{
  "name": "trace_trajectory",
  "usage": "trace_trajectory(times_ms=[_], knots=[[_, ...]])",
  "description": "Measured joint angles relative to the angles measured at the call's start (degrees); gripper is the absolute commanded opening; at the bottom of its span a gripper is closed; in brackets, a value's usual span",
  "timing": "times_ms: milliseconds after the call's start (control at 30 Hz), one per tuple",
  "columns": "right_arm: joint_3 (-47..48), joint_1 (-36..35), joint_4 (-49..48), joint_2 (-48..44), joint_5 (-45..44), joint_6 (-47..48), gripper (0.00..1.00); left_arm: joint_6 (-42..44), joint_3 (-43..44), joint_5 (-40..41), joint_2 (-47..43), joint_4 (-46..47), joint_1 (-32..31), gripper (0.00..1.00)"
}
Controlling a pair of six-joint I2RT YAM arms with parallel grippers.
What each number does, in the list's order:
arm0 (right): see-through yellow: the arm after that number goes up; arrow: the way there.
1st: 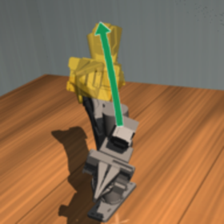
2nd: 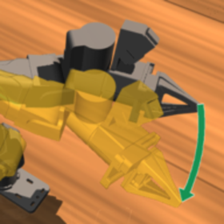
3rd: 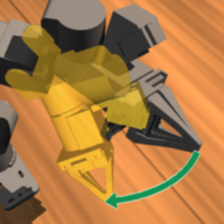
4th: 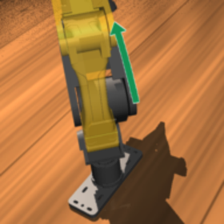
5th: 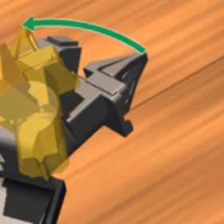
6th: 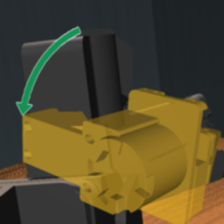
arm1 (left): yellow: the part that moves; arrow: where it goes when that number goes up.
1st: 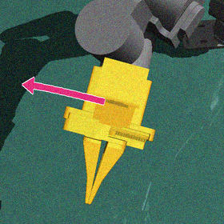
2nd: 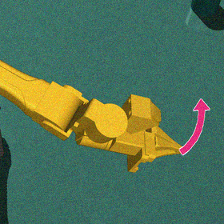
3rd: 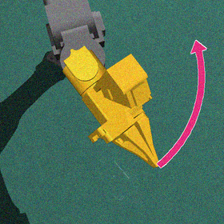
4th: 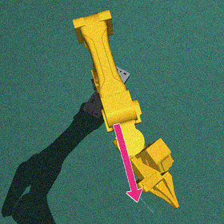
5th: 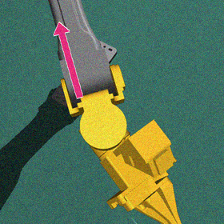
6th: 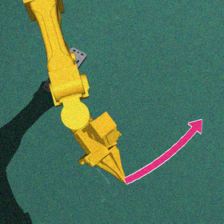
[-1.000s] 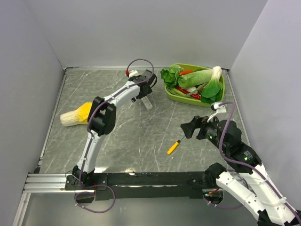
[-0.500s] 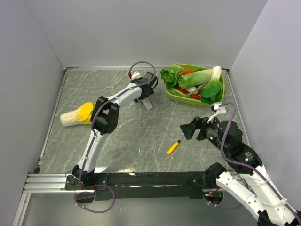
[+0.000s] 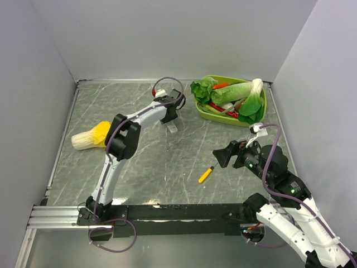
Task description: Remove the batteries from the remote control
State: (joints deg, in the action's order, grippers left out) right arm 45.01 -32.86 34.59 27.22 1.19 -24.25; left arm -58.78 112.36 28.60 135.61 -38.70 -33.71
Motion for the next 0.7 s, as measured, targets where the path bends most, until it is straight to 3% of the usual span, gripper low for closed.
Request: trace_trajectory(times_ms=[167, 333, 567, 700], knots=[[-4.0, 0.0, -3.9, -1.0, 3.7, -0.4, 0.98, 3.7, -19.3, -9.4, -12.0, 10.4, 0.3, 0.23], [-8.0, 0.0, -9.3, -0.6, 7.8, -1.6, 0.98, 6.4, -42.2, -22.6, -29.4, 26.2, 0.8, 0.22], [-14.8, 0.0, -22.6, 2.9, 15.9, -5.7, 0.98, 5.6, -62.3, -44.7, -49.7, 57.3, 0.9, 0.20], [-18.2, 0.0, -33.1, 6.7, 21.4, -9.6, 0.98, 1.6, -69.0, -54.4, -56.1, 73.5, 0.5, 0.19]])
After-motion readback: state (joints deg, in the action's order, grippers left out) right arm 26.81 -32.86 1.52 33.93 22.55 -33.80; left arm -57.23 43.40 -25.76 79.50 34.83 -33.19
